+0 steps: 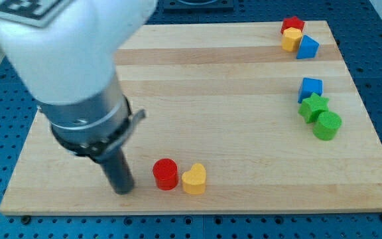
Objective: Nudge the red star right a bit
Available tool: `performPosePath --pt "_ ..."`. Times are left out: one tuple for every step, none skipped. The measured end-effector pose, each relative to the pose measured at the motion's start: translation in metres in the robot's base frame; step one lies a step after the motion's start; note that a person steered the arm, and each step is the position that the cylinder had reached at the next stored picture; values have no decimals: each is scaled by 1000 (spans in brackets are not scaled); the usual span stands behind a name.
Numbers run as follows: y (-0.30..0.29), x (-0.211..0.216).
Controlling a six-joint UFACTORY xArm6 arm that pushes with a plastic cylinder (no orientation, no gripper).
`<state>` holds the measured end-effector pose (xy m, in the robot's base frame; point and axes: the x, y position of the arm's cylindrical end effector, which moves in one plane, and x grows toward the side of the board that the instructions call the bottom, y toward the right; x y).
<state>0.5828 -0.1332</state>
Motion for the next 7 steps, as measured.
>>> performPosePath --pt "-38 -61" --pt "-45 -119" --pt "-45 -125" --pt "-45 -143" --pt "-33 -217" --pt "11 -285" --pt "79 -342"
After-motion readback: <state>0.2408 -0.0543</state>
